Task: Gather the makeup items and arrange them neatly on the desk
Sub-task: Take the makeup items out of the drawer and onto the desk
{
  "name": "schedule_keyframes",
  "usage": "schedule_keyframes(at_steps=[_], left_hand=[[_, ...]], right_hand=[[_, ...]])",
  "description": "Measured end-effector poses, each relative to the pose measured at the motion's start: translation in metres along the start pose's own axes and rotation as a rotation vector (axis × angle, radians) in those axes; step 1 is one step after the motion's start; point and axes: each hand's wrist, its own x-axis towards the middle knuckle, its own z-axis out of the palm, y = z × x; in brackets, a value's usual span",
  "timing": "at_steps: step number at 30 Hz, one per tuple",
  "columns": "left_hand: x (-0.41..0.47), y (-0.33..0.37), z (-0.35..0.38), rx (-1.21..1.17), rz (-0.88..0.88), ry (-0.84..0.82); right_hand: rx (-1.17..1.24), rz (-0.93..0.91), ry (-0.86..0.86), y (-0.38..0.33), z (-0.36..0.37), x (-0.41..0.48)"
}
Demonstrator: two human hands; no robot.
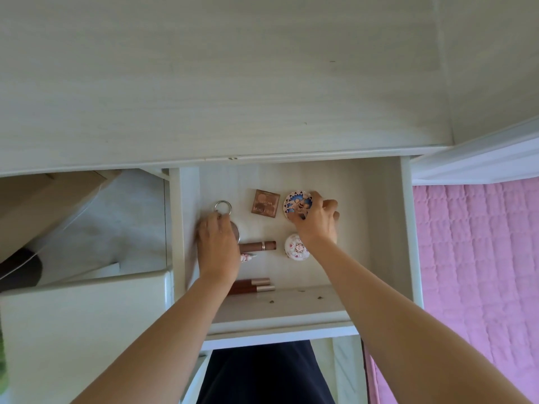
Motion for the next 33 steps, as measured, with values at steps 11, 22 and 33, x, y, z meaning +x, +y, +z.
schedule_keyframes(at_steps=[11,22,33], left_hand=[[0.006,0.003,0.002,-0.347,-0.144,0.037],[0.0,0.005,-0.01,-0.527,-0.145,0.091],[-0.031,0.001,-0.082,-1.021,-0.253,0.055]], right_hand=[[0.113,-0.125,0.051,0.001,0.01,-0.018],[0.389,-0.19,0.01,-0.004,-0.009,-0.033],[0.485,-0.153,0.062,-0.026,-0.046,-0.096]])
